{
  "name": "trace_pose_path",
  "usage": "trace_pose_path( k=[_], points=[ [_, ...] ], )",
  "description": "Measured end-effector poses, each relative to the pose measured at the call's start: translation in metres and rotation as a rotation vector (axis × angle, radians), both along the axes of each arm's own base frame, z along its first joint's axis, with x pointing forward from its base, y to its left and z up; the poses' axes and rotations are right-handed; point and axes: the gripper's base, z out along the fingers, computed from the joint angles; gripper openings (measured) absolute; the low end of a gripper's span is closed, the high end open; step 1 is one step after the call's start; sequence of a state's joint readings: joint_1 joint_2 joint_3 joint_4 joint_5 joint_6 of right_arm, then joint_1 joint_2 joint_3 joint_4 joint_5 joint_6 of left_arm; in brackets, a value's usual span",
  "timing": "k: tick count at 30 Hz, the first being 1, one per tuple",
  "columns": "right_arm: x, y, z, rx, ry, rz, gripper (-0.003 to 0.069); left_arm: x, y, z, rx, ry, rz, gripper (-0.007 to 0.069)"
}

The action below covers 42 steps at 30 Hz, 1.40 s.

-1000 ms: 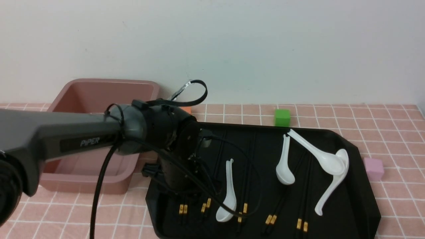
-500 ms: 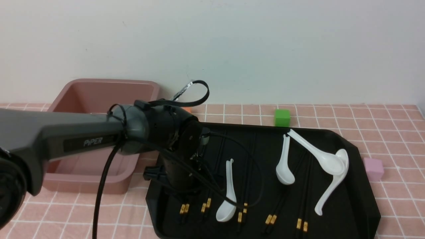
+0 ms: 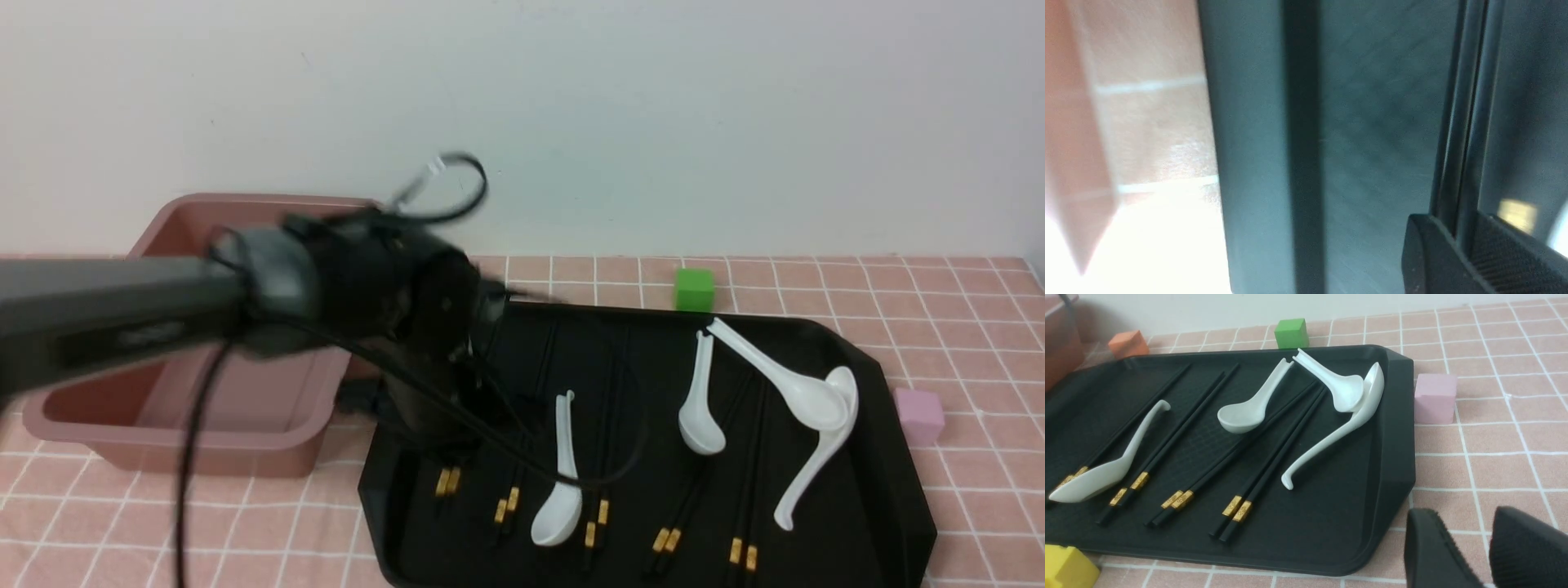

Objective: On pink tablecloth take chopsticks from black tray and put them in box.

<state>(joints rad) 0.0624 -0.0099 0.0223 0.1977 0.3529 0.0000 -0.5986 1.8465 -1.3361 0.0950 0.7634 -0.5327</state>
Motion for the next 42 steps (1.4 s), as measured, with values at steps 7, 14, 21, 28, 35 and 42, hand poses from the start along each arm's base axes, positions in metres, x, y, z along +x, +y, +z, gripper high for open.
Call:
trace_pose_path(
  k=[7, 14, 21, 28, 35, 42],
  points=[
    [0.0, 0.0, 0.0, 0.0, 0.0, 0.0, 0.024, -0.004, 0.043, 0.073, -0.069, -0.172, 0.049, 0.0123],
    [0.0, 0.0, 0.0, 0.0, 0.0, 0.0, 0.024, 0.036, 0.126, 0.047, 0.046, -0.11, 0.239, 0.0123],
    [0.0, 0.0, 0.0, 0.0, 0.0, 0.0, 0.024, 0.054, 0.151, 0.021, 0.104, -0.087, 0.269, 0.0139],
    [0.0, 0.0, 0.0, 0.0, 0.0, 0.0, 0.024, 0.05, 0.154, 0.04, 0.101, -0.111, 0.284, 0.0416],
    [0.0, 0.0, 0.0, 0.0, 0.0, 0.0, 0.024, -0.018, 0.161, 0.136, -0.067, -0.319, 0.325, 0.0496],
    [0.0, 0.0, 0.0, 0.0, 0.0, 0.0, 0.024, -0.143, 0.179, 0.173, -0.267, -0.642, 0.306, 0.0195]
  ],
)
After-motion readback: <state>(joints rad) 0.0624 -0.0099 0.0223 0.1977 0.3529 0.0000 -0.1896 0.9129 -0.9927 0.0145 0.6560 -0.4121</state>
